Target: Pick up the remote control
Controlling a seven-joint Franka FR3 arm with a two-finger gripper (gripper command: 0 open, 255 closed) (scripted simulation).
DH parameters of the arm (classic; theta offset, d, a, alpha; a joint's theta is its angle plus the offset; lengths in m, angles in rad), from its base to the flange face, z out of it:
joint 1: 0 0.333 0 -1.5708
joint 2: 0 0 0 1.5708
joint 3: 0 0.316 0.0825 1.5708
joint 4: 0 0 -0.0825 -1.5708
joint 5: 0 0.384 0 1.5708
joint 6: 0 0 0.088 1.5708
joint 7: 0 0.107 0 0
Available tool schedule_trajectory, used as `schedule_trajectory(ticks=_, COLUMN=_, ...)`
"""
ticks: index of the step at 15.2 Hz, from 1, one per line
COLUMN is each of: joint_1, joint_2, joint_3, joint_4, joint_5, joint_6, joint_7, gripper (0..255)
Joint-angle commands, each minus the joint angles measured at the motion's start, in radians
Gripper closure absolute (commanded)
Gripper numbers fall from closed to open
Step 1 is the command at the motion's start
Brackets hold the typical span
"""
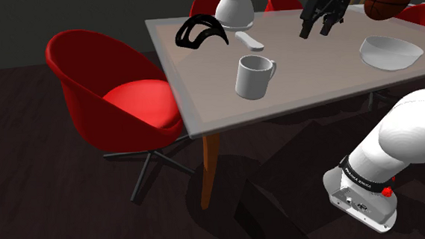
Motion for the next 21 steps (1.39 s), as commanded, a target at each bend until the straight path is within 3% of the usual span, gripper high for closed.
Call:
schedule_trajectory(ticks=1, joint_1=0.000, joint_2=0.000, joint_3=0.000, joint_4=0.000, joint_5=0.000, joint_6=0.000, joint_7=0.000, gripper=0)
schedule_trajectory(ticks=11, joint_1=-0.028, joint_2=0.367, joint_3=-0.064, joint_4=0.171, joint_5=-0.036, joint_6=0.182, joint_7=-0.065, gripper=0)
schedule_trajectory(ticks=21, joint_1=-0.052, joint_2=0.751, joint_3=-0.117, joint_4=0.468, joint_5=-0.025, joint_6=0.256, joint_7=-0.127, gripper=0)
